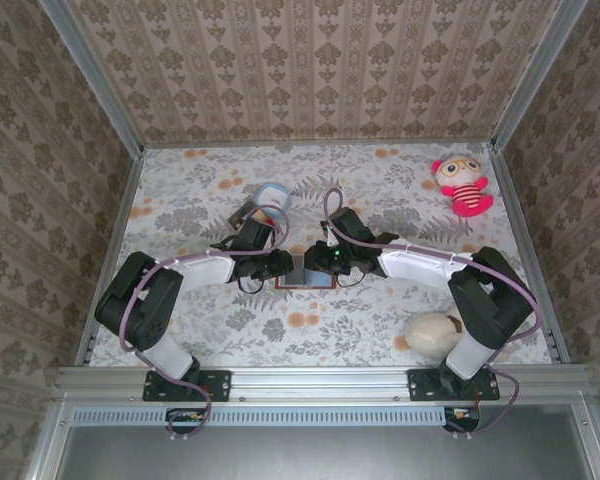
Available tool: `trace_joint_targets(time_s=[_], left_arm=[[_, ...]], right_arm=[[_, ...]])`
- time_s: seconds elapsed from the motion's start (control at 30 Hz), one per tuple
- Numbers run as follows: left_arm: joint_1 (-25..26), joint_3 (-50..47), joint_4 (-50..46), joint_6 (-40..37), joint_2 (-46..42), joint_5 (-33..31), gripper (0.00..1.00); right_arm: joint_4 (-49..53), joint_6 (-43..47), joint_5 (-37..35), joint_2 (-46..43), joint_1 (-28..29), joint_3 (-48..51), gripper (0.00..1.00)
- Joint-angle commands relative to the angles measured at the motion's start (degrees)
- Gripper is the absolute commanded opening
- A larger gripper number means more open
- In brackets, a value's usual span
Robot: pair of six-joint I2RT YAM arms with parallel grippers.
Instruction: Take the credit cards out of the card holder
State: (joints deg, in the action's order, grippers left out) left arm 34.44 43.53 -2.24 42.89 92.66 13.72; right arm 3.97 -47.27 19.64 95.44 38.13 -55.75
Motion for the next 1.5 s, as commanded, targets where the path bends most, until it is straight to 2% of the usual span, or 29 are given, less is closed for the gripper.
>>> trace_joint_targets(time_s=[0.0,0.13,0.37,0.53,0.63,0.77,0.83,1.0,1.13,1.37,1.47], left_arm=[[0.28,0.47,-1.24,-0.95,0.71,0.61,0.37],[0.28,0.57,-1.67,-1.17,0.0,0.52,0.36],[-1.85,1.16,-6.54,-3.83,-5.68,-2.99,0.38],[-3.67,-0.78,-8.57,-3.41,-11.63,-6.77,0.39],[-4.02,-3.4,-7.04,-2.85,-15.16,-9.44,0.39],[-4.29,-6.11,-2.09,-2.64,-17.86,-6.92,0.39],[-4.2,-6.26,-0.14,-2.77,-17.49,-4.58,0.38],[-2.27,-4.55,2.94,-3.25,-13.62,-0.58,0.32],[-0.5,-2.45,1.38,-3.17,-10.31,-2.24,0.28],[-0.34,-1.28,1.34,-2.28,-5.82,-1.06,0.17],[-0.33,-0.96,-0.49,-1.01,-4.38,-2.48,0.13]], right_arm=[[-3.94,-1.97,3.69,2.56,-0.07,0.56,0.27],[-6.56,-2.91,5.52,4.39,-0.17,0.15,0.28],[-9.53,-5.2,6.88,6.25,-0.56,-0.2,0.43],[-10.95,-6.16,6.53,5.44,-1.37,1.0,0.45],[-10.76,-6.19,5.1,3.71,-2.07,1.99,0.45],[-7.9,-5.08,2.36,2.04,-2.61,2.54,0.46],[-5.68,-4.3,1.22,2.32,-2.62,2.07,0.45],[-2.94,-4.05,0.09,4.78,-2.62,0.51,0.36],[-2.74,-4.05,0.51,6.33,-2.62,-0.06,0.31],[-3.36,-3.09,2.95,8.87,-1.94,-1.72,0.25],[-3.01,-2.89,2.78,9.67,-1.58,-2.34,0.24]])
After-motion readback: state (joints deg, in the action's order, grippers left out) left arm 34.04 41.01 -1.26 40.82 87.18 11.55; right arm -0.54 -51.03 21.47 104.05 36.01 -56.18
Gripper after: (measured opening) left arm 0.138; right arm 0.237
